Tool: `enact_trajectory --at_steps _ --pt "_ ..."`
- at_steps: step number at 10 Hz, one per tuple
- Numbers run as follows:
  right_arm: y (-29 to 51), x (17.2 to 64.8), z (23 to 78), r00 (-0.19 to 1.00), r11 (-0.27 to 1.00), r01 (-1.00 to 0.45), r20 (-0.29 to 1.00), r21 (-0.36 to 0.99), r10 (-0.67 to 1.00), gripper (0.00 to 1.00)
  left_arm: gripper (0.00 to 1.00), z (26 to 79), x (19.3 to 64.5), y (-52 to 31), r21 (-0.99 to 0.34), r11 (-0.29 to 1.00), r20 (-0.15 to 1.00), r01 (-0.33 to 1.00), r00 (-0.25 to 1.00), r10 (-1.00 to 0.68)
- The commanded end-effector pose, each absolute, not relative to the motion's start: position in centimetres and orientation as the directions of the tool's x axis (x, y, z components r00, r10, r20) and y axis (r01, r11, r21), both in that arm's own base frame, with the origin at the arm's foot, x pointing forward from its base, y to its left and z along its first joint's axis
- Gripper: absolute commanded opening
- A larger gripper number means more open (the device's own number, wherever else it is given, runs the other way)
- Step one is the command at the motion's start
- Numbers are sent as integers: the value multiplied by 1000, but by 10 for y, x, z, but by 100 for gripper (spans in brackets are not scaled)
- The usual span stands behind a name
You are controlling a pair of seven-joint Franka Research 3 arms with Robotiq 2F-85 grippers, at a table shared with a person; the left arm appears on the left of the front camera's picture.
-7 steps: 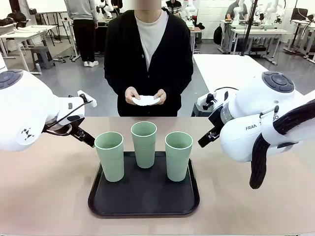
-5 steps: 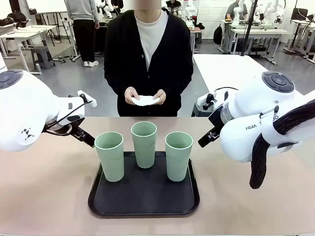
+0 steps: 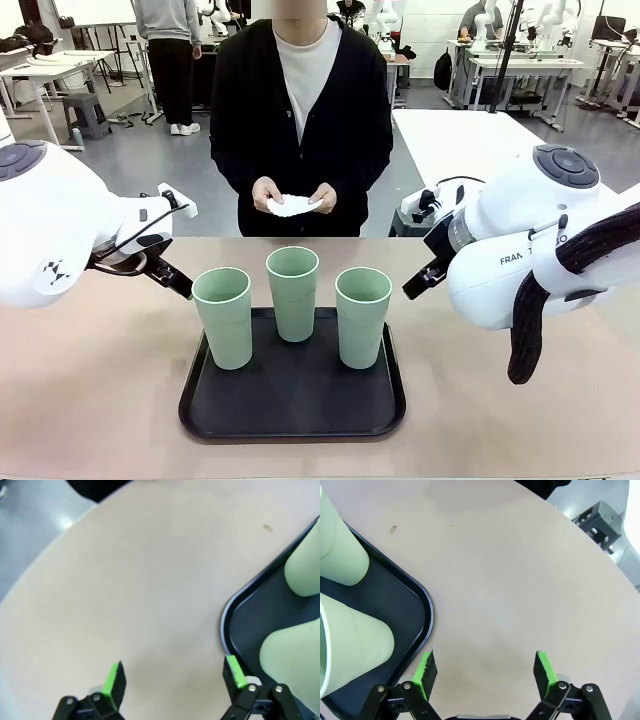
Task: Place coasters on the table and set cups on them.
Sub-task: Pick up one Reusable plastic cup and place it on a coaster set by the human.
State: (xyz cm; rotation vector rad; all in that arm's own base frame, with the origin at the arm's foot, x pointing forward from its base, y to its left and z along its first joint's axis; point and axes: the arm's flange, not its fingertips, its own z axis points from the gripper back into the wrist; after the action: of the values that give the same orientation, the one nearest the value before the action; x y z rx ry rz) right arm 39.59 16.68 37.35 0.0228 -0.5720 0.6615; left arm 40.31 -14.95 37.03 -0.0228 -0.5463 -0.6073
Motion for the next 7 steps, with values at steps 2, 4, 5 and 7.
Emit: enact_trajectory --at_steps 2,4,5,7 --pt "167 396 373 641 795 -587 509 -157 574 100 100 372 403 -150 137 826 498 547 682 -535" --pt "167 396 373 641 795 -587 509 -157 574 100 100 370 403 -150 137 825 494 548 684 -536" --pt "167 396 374 641 795 -586 509 -157 574 100 100 389 400 -141 172 772 470 612 637 -610" --pt "164 348 428 646 772 -602 445 -202 620 100 100 470 363 -129 327 732 471 597 569 -674"
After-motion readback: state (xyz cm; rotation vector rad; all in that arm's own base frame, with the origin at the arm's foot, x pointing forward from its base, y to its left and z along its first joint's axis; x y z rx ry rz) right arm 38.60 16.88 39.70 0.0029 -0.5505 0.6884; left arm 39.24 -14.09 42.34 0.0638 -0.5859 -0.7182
